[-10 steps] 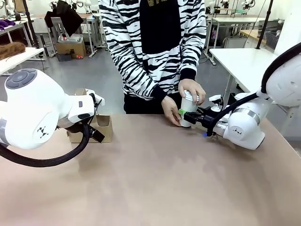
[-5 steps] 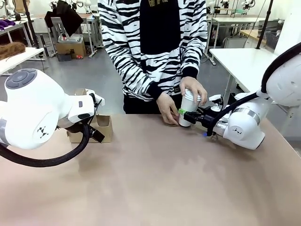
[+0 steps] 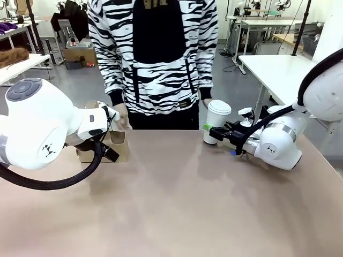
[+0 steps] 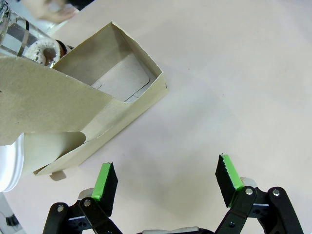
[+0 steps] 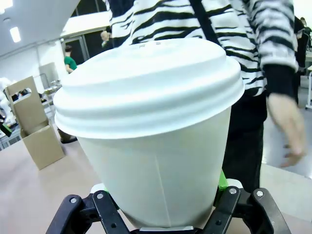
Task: Pour a drink into a cup and package it in a carrier.
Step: When a person places the Paper Cup Lid on the 600 ml Paper Cup , lift the 600 ml Paper Cup.
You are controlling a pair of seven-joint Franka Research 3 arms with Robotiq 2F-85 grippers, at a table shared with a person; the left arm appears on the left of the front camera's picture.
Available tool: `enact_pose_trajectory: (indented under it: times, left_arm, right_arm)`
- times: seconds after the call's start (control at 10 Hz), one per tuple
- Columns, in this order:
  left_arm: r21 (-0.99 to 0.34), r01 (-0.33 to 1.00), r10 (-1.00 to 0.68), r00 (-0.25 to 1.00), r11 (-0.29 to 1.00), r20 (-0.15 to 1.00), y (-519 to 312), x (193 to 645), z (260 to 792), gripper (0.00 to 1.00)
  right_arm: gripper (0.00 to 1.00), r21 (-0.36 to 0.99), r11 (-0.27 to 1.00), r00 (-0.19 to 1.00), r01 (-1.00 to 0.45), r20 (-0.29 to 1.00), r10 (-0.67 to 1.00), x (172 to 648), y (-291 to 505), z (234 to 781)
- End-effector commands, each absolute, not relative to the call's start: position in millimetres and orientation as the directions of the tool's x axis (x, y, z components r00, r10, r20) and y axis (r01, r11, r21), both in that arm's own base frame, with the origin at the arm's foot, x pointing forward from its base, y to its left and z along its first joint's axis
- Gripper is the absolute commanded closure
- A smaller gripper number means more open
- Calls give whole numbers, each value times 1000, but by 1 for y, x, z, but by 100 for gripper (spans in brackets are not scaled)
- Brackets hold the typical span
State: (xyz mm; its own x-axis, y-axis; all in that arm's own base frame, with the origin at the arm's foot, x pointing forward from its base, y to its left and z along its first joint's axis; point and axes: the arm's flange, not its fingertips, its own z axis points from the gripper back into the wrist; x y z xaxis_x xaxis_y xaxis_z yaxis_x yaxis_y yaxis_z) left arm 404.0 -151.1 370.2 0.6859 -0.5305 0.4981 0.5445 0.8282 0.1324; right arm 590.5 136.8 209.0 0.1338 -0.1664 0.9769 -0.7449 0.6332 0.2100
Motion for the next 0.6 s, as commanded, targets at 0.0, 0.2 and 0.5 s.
enact_pose_trajectory:
  times: [0.0,0.2,0.5]
  left_arm:
    - [132,545,-531,685,828,499,-151,404,371,0]
    - [132,545,-531,685,828,499,-151,404,371,0]
    - [132,545,-531,685,828,499,-151,404,371,0]
  right_arm:
    - [19,224,633,145,-741,974,-175,593,138,215]
    - [19,224,633,145,-741,974,-175,593,138,215]
    - [19,224,633,145,-741,974,-175,593,138,215]
